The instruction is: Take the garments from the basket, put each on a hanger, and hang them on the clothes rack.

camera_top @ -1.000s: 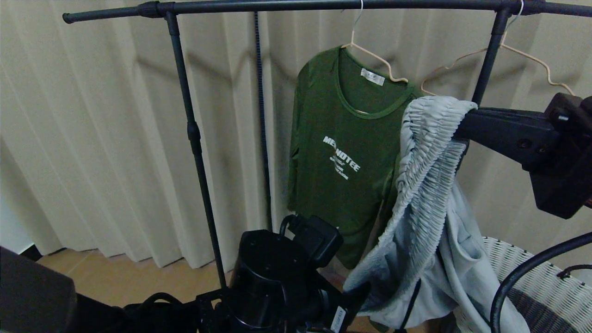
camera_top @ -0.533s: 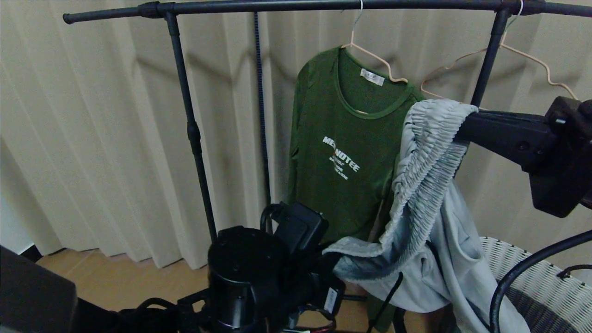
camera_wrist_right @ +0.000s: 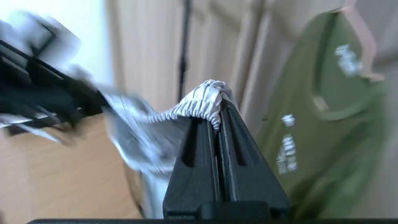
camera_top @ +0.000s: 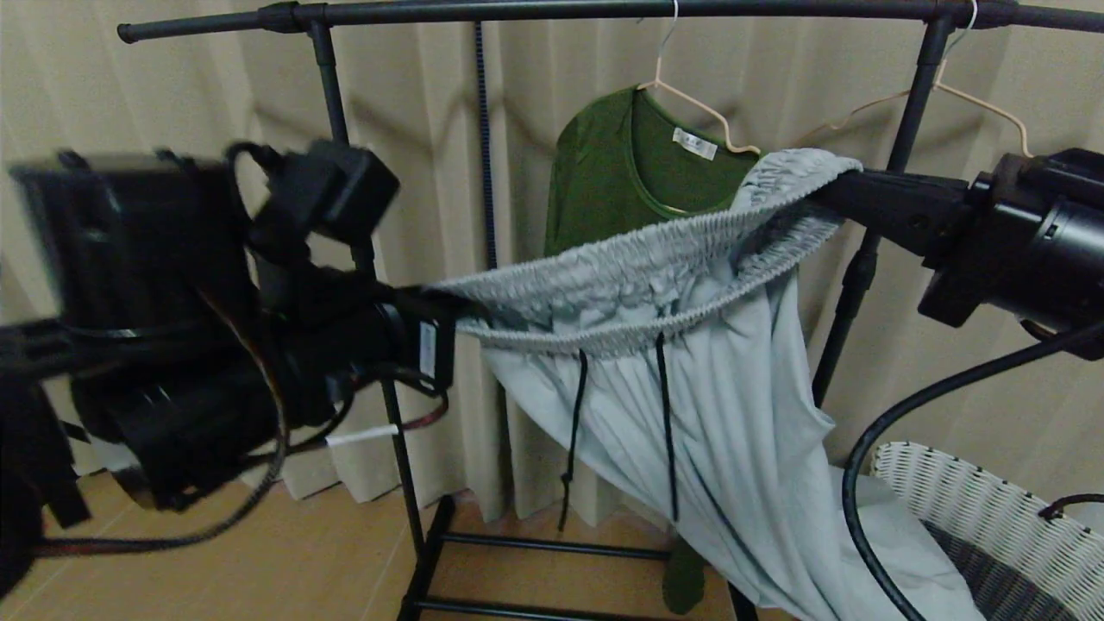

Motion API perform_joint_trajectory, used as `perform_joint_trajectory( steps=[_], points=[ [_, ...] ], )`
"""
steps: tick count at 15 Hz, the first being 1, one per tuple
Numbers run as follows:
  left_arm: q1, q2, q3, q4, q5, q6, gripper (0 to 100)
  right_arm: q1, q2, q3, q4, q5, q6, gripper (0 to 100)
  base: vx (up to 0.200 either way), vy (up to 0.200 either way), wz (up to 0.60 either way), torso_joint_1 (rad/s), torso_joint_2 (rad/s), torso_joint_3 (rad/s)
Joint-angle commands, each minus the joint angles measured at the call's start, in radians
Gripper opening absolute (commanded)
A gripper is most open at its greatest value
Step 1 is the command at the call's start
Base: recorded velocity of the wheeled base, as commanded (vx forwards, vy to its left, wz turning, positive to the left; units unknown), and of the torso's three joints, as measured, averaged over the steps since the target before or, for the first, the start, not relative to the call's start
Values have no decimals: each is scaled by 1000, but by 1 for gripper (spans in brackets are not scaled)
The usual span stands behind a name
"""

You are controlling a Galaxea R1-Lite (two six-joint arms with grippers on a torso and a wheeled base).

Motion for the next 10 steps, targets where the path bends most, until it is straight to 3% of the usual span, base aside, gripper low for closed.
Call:
perform_joint_trajectory(
  steps=[1, 7, 10],
  points=[
    [36, -116, -231, 185, -2, 2, 0, -78, 45, -47, -4, 2, 0, 0, 0, 0, 0, 0, 0, 0],
    [-16, -88, -344, 341, 4, -1, 0, -207, 93, -141, -1, 2, 0, 0, 0, 0, 0, 0, 0, 0],
    [-38, -71, -353, 387, 8, -21, 0, -237, 97, -90, 14, -1, -1, 0, 0, 0, 0, 0, 0, 0]
  ],
)
